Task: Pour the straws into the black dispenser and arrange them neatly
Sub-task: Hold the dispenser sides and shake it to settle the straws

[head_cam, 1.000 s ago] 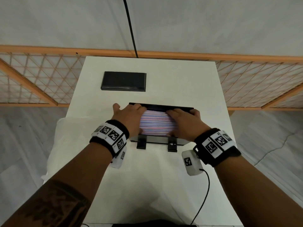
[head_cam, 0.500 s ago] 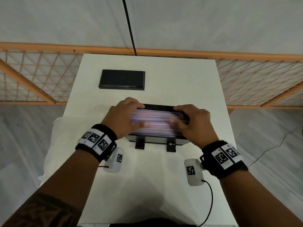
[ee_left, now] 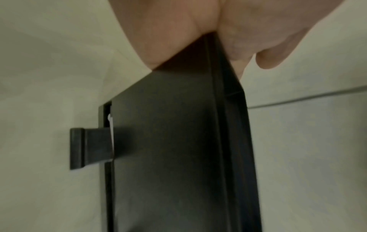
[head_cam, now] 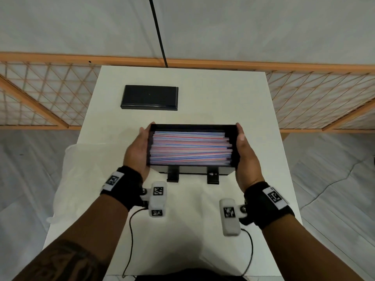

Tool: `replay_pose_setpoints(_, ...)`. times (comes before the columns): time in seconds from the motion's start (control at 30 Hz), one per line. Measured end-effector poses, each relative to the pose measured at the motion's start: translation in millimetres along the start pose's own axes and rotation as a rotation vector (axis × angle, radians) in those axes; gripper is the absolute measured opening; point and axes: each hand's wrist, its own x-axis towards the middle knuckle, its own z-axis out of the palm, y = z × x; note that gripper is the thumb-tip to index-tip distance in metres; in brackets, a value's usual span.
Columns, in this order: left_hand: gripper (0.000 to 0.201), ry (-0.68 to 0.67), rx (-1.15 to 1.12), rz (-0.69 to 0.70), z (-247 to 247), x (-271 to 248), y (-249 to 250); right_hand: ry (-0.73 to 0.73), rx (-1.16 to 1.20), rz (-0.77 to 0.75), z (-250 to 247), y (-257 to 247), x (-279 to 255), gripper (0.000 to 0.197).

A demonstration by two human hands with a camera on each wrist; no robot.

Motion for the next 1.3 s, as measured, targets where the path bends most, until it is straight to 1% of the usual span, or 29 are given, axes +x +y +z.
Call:
replay_pose_setpoints(0.07, 0.041, 0.008, 0.036, -0.006, 7.9, -3.9, 0.2, 0.030, -0.017, -0.010, -4.3, -2.1, 4.4, 0.084)
replay_pose_setpoints(0.1, 0.040, 0.006, 0.036, -0.007, 10.7, -4.7, 1.6, 0.014, -0.038, -0.021, -5.6, -0.5, 5.4, 0.082)
replay_pose_setpoints(0.17, 0.039, 0.002, 0.029, -0.007, 12.2, -5.0, 2.1, -0.021, -0.049, 0.006, -8.0, 5.6, 5.3, 0.079)
replay_pose_setpoints(0.27, 0.036, 0.007, 0.032, -0.020, 13.8, -6.5, 0.3, 0.024, -0.032, 0.007, -8.9, 8.4, 4.6, 0.084)
replay_pose_setpoints(0.37, 0.040, -0.002, 0.043, -0.027, 10.5, -5.5, -5.5, 0.014, -0.061, 0.027, -8.4, 11.3, 5.9, 0.079)
replay_pose_setpoints(0.43, 0.045, 0.002, 0.048, -0.047, 5.5, -3.7, -8.8, 0.013, -0.092, 0.033, -10.3, 12.6, 6.4, 0.069)
replay_pose_setpoints(0.5, 0.045, 0.003, 0.047, -0.054, 4.4, -3.2, -8.5, 0.019, -0.120, 0.026, -12.0, 13.4, 8.1, 0.062)
replay_pose_setpoints(0.6, 0.038, 0.008, 0.050, -0.058, 6.8, -1.3, -8.5, 0.032, -0.154, 0.004, -12.3, 13.6, 8.5, 0.068)
replay_pose_setpoints(0.67, 0.038, 0.026, 0.056, -0.066, 7.0, 0.5, -10.2, 0.019, -0.179, 0.002, -12.6, 14.4, 8.6, 0.068)
replay_pose_setpoints(0.77, 0.040, 0.015, 0.060, -0.065, 5.6, 1.8, -10.5, -0.003, -0.230, 0.000, -13.8, 13.8, 9.4, 0.067)
replay_pose_setpoints(0.83, 0.046, -0.007, 0.096, -0.059, 0.1, 4.0, -10.6, 0.010, -0.245, -0.002, -14.8, 11.8, 9.3, 0.064)
replay_pose_setpoints(0.9, 0.052, -0.017, 0.235, -0.039, -9.9, 6.3, -9.5, 0.071, -0.258, -0.037, -15.6, 9.9, 7.1, 0.055)
replay_pose_setpoints(0.93, 0.050, -0.001, 0.372, 0.000, -15.0, 6.5, -6.9, 0.121, -0.270, -0.076, -15.9, 7.9, 5.5, 0.051)
replay_pose_setpoints(1.0, 0.037, 0.074, 0.779, 0.157, -31.2, 7.0, -0.3, 0.227, -0.295, -0.190, -16.6, 0.2, -0.7, 0.042)
replay_pose_setpoints(1.03, 0.035, 0.157, 1.030, 0.217, -42.0, 4.0, 4.0, 0.266, -0.320, -0.255, -16.2, -4.7, -4.6, 0.037)
replay_pose_setpoints(1.07, 0.038, 0.262, 1.292, 0.230, -54.4, -1.8, 7.4, 0.280, -0.352, -0.320, -15.1, -9.7, -8.5, 0.033)
replay_pose_setpoints(1.1, 0.048, 0.358, 1.540, 0.191, -67.9, -7.9, 8.8, 0.269, -0.380, -0.379, -12.8, -15.3, -12.6, 0.029)
replay_pose_setpoints(1.13, 0.065, 0.414, 1.728, 0.079, -84.4, -12.7, 7.3, 0.240, -0.397, -0.426, -9.4, -21.0, -16.8, 0.027)
replay_pose_setpoints(1.17, 0.084, 0.429, 1.822, -0.096, -98.0, -19.1, 6.3, 0.193, -0.410, -0.466, -4.7, -26.6, -21.1, 0.027)
replay_pose_setpoints(1.2, 0.101, 0.430, 1.837, -0.278, -112.3, -23.0, 0.6, 0.131, -0.426, -0.505, 1.1, -31.3, -25.1, 0.028)
replay_pose_setpoints(1.23, 0.114, 0.417, 1.814, -0.430, -126.5, -26.3, -9.2, 0.055, -0.452, -0.543, 8.5, -35.9, -29.8, 0.028)
replay_pose_setpoints(1.27, 0.120, 0.384, 1.777, -0.520, -137.4, -29.7, -20.3, -0.029, -0.490, -0.580, 16.9, -37.2, -33.8, 0.026)
replay_pose_setpoints(1.3, 0.120, 0.341, 1.721, -0.554, -146.7, -32.6, -31.8, -0.127, -0.536, -0.615, 26.4, -36.9, -38.6, 0.025)
